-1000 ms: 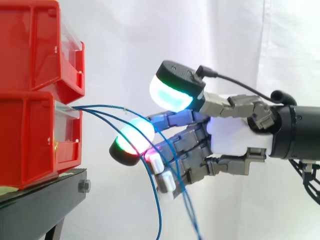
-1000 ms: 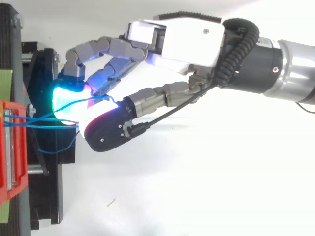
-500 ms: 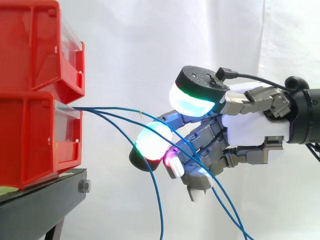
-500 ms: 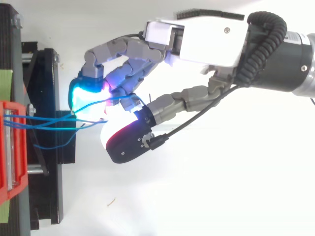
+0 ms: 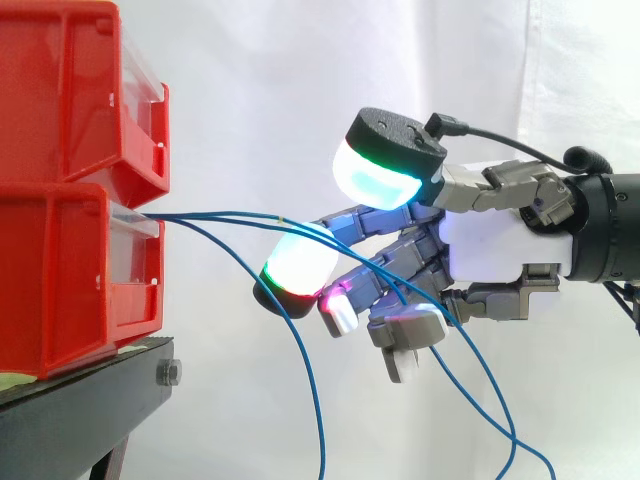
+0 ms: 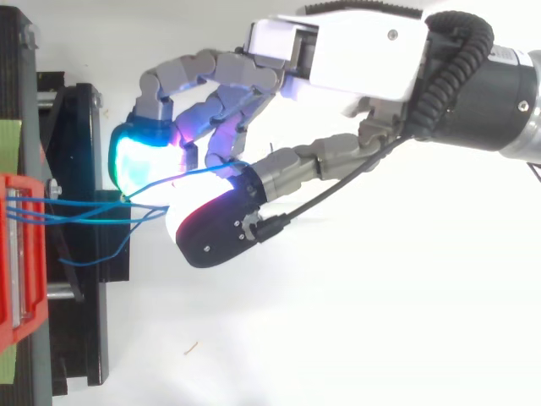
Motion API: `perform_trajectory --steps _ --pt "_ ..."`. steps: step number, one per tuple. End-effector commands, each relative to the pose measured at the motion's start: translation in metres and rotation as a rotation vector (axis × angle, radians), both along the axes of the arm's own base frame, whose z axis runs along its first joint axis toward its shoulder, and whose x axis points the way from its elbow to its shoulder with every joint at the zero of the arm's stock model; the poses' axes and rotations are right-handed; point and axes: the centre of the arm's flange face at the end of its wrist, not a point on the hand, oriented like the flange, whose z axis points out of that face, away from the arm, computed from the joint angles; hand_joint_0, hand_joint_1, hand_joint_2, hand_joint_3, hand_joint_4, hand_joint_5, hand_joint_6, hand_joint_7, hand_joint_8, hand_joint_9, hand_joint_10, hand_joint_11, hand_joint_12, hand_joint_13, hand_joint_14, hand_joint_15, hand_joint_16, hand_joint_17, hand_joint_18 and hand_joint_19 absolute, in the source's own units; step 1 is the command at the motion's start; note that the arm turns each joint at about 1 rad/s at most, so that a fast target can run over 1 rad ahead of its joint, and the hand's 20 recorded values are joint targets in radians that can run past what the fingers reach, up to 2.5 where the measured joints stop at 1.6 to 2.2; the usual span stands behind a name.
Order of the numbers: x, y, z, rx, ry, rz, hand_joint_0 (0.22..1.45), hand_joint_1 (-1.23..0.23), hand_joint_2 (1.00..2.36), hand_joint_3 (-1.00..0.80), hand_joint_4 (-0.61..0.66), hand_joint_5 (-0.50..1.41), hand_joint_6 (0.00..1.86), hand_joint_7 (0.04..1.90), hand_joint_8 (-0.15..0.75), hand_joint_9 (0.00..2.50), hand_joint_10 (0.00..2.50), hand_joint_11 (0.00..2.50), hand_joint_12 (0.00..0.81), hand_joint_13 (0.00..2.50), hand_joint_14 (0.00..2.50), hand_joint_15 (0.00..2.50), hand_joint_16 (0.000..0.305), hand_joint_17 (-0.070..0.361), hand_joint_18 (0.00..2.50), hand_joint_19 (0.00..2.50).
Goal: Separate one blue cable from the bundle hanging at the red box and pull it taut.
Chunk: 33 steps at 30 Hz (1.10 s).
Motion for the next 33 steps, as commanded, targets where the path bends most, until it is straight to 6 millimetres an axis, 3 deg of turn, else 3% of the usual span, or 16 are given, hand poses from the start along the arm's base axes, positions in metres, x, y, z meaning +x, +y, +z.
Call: perform_trajectory --steps 1,8,10,15,24,33 --pt "0.0 -0.002 0.0 0.062 -0.007 -0.002 0.53 -0.6 1.0 -0.5 0.25 -0.16 0.56 1.13 0.389 0.65 0.0 1.1 0.401 0.95 0.37 1.27 0.048 0.109 0.86 0.79" --pt "0.001 0.0 0.001 0.079 -0.015 0.003 0.54 -0.63 1.0 -0.5 0.26 -0.16 0.56 1.14 0.388 0.65 0.0 1.09 0.396 0.96 0.23 1.29 0.048 0.107 0.84 0.77" --pt "0.001 0.001 0.0 0.078 -0.013 0.004 0.56 -0.65 1.0 -0.5 0.25 -0.16 0.55 1.16 0.386 0.65 0.0 1.07 0.392 0.98 0.0 1.37 0.047 0.106 0.83 0.76" --pt "0.001 0.002 0.0 0.073 -0.013 0.006 0.61 -0.69 1.0 -0.44 0.24 -0.15 0.56 1.15 0.377 0.64 0.0 1.05 0.393 0.96 0.0 1.27 0.045 0.102 0.81 0.75" --pt "0.002 0.006 0.001 0.074 -0.02 0.009 0.66 -0.69 1.01 -0.25 0.23 -0.19 0.76 0.9 0.37 0.65 0.0 1.04 0.394 0.92 0.01 1.14 0.044 0.1 0.81 0.75" --pt "0.003 0.007 0.0 0.074 -0.02 0.006 0.63 -0.74 1.01 -0.32 0.24 -0.21 0.85 0.86 0.372 0.66 0.01 1.04 0.391 0.94 0.01 1.14 0.044 0.1 0.83 0.77"
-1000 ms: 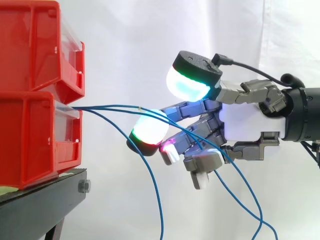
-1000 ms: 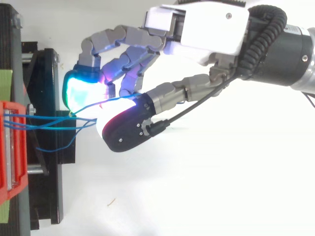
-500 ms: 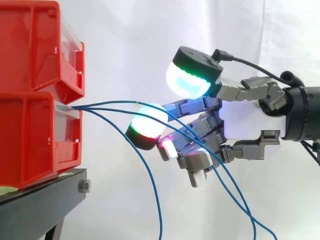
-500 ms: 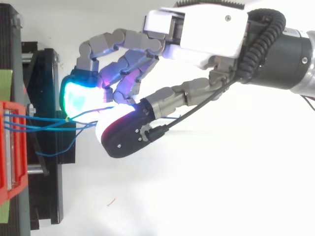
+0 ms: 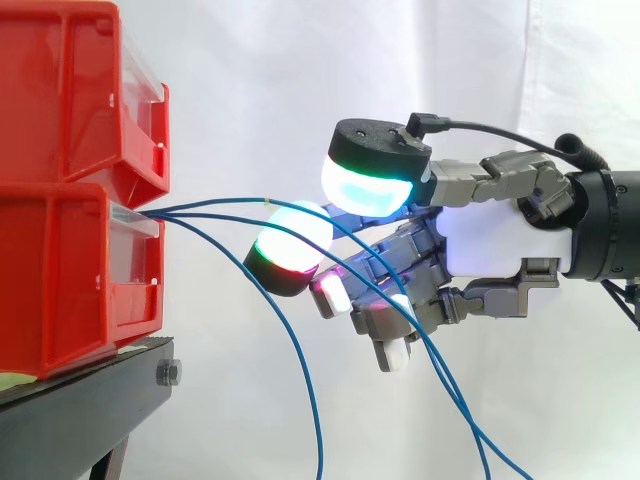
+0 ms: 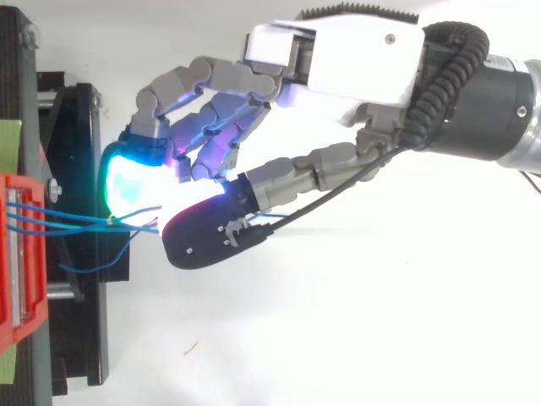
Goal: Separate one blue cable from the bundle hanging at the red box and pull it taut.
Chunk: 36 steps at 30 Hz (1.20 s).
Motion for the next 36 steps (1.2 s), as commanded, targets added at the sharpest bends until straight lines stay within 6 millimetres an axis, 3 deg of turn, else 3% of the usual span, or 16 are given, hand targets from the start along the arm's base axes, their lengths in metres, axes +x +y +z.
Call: perform_trajectory --steps 1,6,11,22,36 --pt "-0.0001 -0.0001 -0.001 0.001 0.002 -0.001 0.62 -0.75 1.01 -0.35 0.24 -0.21 0.85 0.86 0.372 0.66 0.01 1.04 0.393 0.94 0.01 1.15 0.045 0.1 0.84 0.76" --pt "0.0001 0.0012 0.0003 0.006 -0.001 0.002 0.6 -0.78 1.0 -0.5 0.25 -0.21 0.86 0.87 0.374 0.69 0.01 1.06 0.396 0.96 0.01 1.15 0.045 0.101 0.86 0.77" --pt "0.0001 0.0012 0.0003 0.008 -0.001 0.002 0.61 -0.78 1.0 -0.5 0.25 -0.2 0.88 0.88 0.372 0.75 0.01 1.07 0.389 1.0 0.01 1.17 0.044 0.099 0.91 0.76" --pt "0.0007 0.0047 -0.0009 0.027 -0.002 0.008 0.63 -0.76 1.02 -0.06 0.07 -0.19 0.94 1.07 0.406 0.91 0.0 1.14 0.408 1.13 0.01 1.18 0.049 0.11 1.03 0.76" --pt "0.0012 0.0059 -0.0008 0.028 -0.008 0.009 0.64 -0.78 1.0 0.06 -0.01 -0.15 0.93 1.18 0.439 1.02 0.02 1.14 0.451 1.19 0.01 1.17 0.056 0.127 1.11 0.71"
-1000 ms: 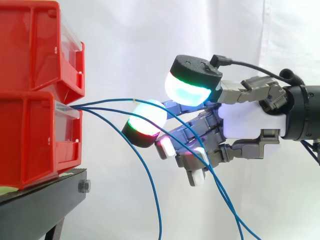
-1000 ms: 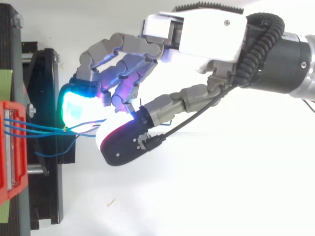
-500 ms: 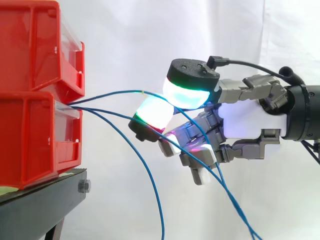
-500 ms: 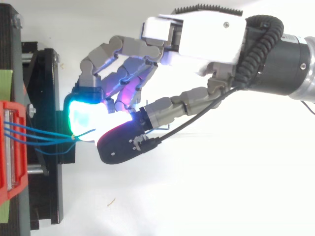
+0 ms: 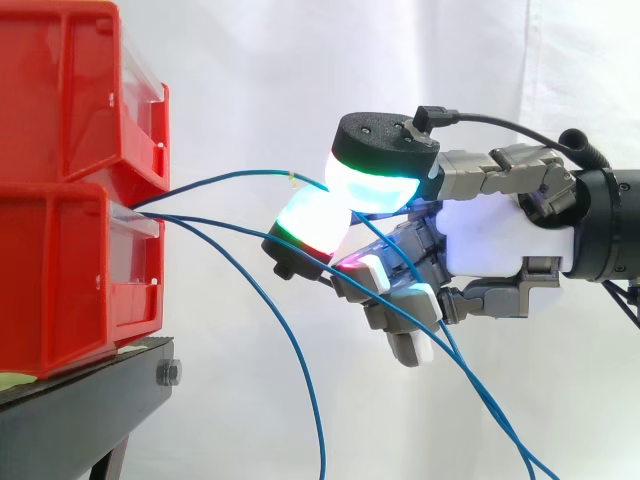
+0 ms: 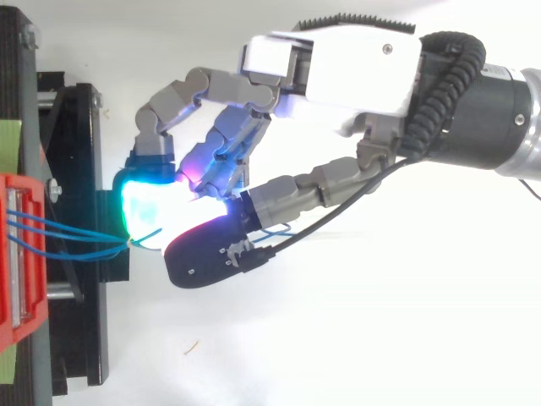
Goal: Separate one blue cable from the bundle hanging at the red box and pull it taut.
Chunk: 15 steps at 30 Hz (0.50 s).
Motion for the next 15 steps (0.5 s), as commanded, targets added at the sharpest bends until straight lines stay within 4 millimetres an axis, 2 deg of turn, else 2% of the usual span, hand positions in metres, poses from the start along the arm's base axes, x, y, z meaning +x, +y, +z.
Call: perform_trajectory --steps 1,6,11,15 --pt "0.0 0.0 -0.0001 0.0 0.0 0.0 0.64 -0.78 1.0 0.03 0.01 -0.15 0.93 1.16 0.434 1.02 0.01 1.15 0.448 1.19 0.01 1.17 0.056 0.126 1.1 0.72" --pt "-0.0007 0.0003 -0.0016 0.0 0.003 0.003 0.61 -0.75 1.01 -0.14 0.14 -0.16 0.91 1.12 0.415 1.02 0.0 1.16 0.432 1.14 0.01 1.1 0.054 0.121 1.04 0.72" --pt "-0.0028 0.0021 -0.008 0.0 -0.003 0.003 0.6 -0.69 1.01 -0.29 0.14 -0.16 0.9 1.15 0.377 0.99 0.01 1.16 0.388 1.08 0.02 1.07 0.047 0.105 0.95 0.78" --pt "-0.0015 0.002 -0.0078 0.003 -0.014 0.002 0.59 -0.67 1.01 -0.36 0.15 -0.16 0.9 1.16 0.375 0.99 0.01 1.14 0.387 1.06 0.02 1.04 0.047 0.105 0.95 0.77"
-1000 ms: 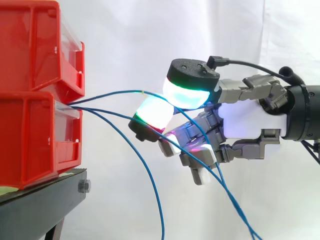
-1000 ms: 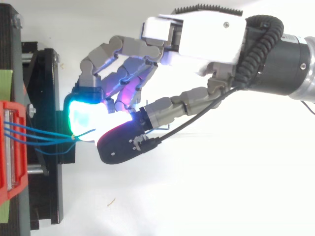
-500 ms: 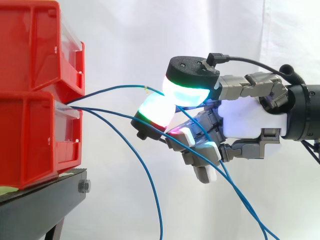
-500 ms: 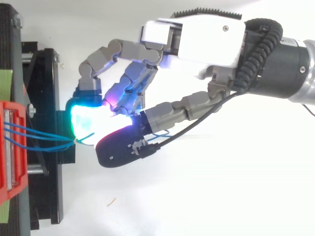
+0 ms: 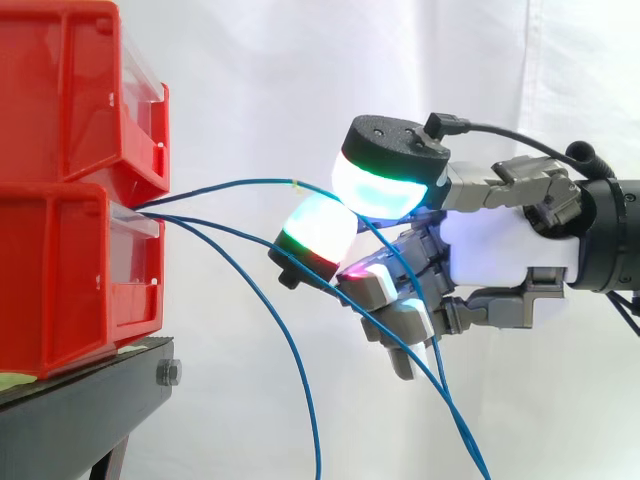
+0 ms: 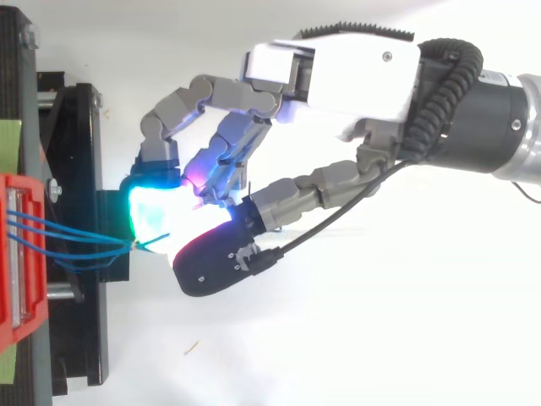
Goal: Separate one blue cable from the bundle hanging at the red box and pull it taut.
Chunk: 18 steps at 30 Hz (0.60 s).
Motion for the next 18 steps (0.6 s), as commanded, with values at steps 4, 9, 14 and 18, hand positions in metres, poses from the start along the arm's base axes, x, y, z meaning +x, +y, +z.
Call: perform_trajectory --steps 4,9,14,18 --pt "0.001 0.0002 0.0004 0.002 -0.011 -0.001 0.59 -0.66 1.01 -0.39 0.15 -0.16 0.89 1.17 0.376 0.99 0.01 1.14 0.388 1.06 0.02 1.03 0.047 0.105 0.95 0.77" --pt "0.001 0.0002 0.0004 0.002 -0.011 -0.001 0.6 -0.66 1.01 -0.37 0.15 -0.15 0.89 1.18 0.372 1.01 0.01 1.14 0.382 1.07 0.02 1.02 0.046 0.104 0.95 0.77" --pt "0.001 0.0004 0.0004 0.001 -0.011 0.001 0.61 -0.72 1.02 -0.21 0.1 -0.13 0.89 1.25 0.394 1.06 0.01 1.15 0.396 1.11 0.02 1.01 0.048 0.108 0.98 0.74" --pt "0.001 0.0004 0.0004 0.001 -0.011 0.001 0.6 -0.77 1.01 -0.07 0.06 -0.11 0.89 1.28 0.418 1.14 0.0 1.15 0.43 1.17 0.02 1.01 0.053 0.12 1.06 0.69"
